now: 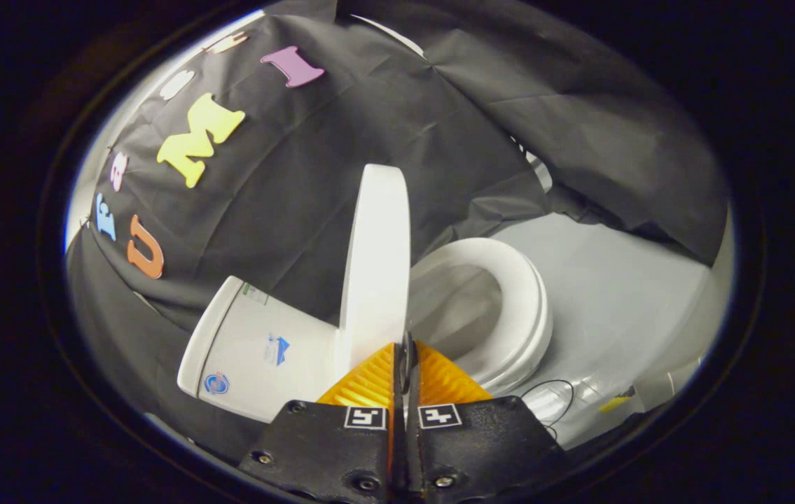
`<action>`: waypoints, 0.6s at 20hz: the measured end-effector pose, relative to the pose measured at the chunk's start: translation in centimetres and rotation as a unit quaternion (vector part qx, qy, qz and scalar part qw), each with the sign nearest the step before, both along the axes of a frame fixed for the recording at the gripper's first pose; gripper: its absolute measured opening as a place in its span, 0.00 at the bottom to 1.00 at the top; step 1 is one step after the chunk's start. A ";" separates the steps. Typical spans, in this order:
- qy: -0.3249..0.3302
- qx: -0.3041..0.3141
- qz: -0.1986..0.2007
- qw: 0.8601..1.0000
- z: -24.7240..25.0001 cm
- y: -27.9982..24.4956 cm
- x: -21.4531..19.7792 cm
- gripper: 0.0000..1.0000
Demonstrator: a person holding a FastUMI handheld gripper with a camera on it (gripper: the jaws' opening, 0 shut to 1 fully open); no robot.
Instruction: Open the toilet lid.
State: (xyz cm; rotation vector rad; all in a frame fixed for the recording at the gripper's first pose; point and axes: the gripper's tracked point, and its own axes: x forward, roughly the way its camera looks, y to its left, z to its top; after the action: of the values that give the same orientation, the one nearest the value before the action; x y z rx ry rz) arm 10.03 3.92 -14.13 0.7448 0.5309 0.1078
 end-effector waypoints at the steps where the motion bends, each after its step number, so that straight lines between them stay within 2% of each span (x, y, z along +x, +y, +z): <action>1: -0.003 -0.010 0.000 1.000 0.3 0.4 -0.1 0.04; 6: -0.013 -0.053 -0.003 0.999 1.7 1.4 -0.2 0.04; 12: -0.023 -0.075 -0.009 0.997 3.2 2.8 -0.4 0.04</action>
State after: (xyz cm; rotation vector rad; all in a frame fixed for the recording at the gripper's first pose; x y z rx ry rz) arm 9.66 6.73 -10.94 0.5984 0.4832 0.0668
